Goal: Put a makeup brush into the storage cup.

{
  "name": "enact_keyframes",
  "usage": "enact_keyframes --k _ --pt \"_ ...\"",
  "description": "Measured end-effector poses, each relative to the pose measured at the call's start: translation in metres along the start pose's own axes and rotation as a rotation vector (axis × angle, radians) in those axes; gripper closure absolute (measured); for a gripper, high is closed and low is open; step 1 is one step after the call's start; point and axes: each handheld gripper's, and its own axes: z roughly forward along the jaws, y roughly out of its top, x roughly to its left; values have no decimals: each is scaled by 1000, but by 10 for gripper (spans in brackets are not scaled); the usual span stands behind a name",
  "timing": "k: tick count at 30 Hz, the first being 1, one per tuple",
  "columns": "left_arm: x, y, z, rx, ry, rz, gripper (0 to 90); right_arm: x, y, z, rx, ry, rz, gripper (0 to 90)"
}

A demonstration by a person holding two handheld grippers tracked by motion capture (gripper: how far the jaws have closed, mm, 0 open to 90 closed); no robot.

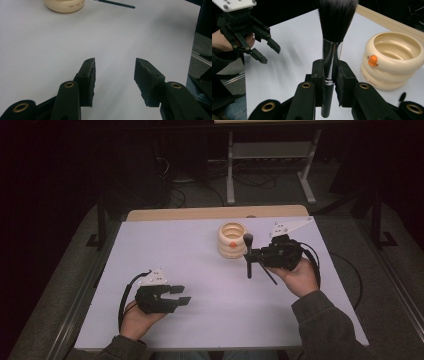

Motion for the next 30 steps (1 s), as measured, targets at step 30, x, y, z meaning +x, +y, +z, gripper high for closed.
enact_keyframes --k 30 --pt "0 0 -4 6 20 13 463 -27 47 -1 -35 -57 -4 773"
